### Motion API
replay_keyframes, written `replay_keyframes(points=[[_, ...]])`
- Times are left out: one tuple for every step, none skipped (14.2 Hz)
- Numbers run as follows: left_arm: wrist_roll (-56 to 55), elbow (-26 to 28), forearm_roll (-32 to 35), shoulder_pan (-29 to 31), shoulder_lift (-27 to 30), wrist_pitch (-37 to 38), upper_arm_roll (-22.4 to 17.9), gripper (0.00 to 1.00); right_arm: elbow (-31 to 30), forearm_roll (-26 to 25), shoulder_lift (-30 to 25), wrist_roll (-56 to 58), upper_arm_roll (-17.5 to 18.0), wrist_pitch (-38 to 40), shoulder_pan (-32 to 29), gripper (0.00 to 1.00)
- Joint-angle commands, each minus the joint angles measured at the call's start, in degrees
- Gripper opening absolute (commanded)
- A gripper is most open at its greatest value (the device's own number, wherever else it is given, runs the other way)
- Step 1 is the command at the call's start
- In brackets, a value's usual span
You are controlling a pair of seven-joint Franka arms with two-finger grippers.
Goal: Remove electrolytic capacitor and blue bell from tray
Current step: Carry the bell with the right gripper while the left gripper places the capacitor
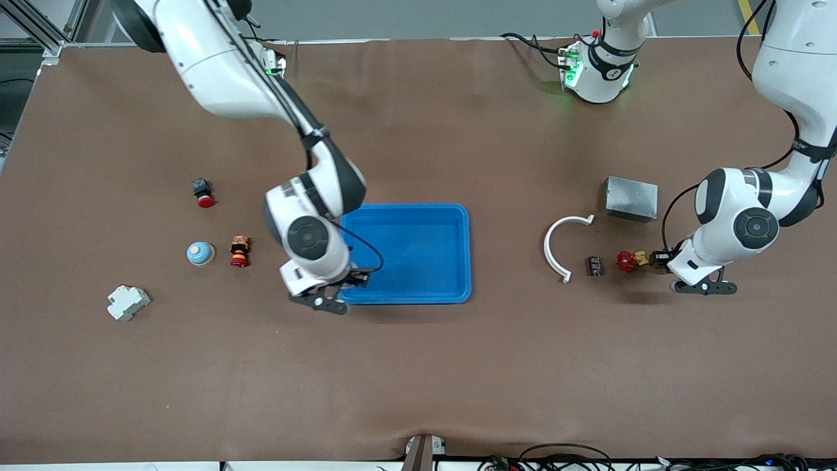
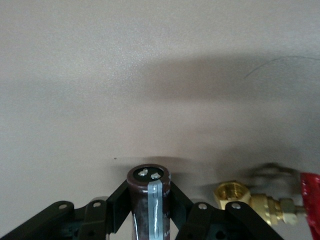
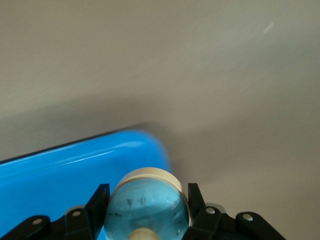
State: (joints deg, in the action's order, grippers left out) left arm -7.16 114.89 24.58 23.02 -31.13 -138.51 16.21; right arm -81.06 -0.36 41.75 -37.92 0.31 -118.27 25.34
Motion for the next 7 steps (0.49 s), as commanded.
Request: replay_keyframes(points=[[-0.75, -1.51, 1.43, 0.45, -1.56, -0.44, 0.22, 0.0, -2.25, 0.8, -2.9, 12.82, 0.83, 1.47, -7.47, 0.0], [-0.75, -1.86, 1.43, 0.45, -1.73, -0.45, 0.13, 0.0, -2.52, 0.89, -3.16, 16.52, 0.83, 1.38, -9.5, 0.0], [-0.75, -1.95, 1.43, 0.45, -1.91, -0.45, 0.13, 0.0, -3.22, 0.8, -3.25, 19.17, 0.83, 1.29, -10.92, 0.0], [-0.75, -2.03, 1.43, 0.45, -2.17, -0.45, 0.13, 0.0, -3.66, 0.89, -3.34, 21.2, 0.92, 0.94, -12.5, 0.0], [-0.84, -2.12, 1.43, 0.45, -2.35, -0.45, 0.13, 0.0, -3.92, 0.97, -3.43, 23.57, 0.92, 0.85, -13.73, 0.0], [-0.84, -2.21, 1.35, 0.45, -2.53, -0.45, 0.13, 0.0, -4.54, 0.98, -4.04, 26.03, 0.92, 0.76, -15.05, 0.0], [-0.75, -2.56, 1.34, 0.53, -2.88, -0.36, 0.13, 0.0, -5.93, 0.98, -4.83, 28.92, 0.92, 0.33, -16.71, 0.0]])
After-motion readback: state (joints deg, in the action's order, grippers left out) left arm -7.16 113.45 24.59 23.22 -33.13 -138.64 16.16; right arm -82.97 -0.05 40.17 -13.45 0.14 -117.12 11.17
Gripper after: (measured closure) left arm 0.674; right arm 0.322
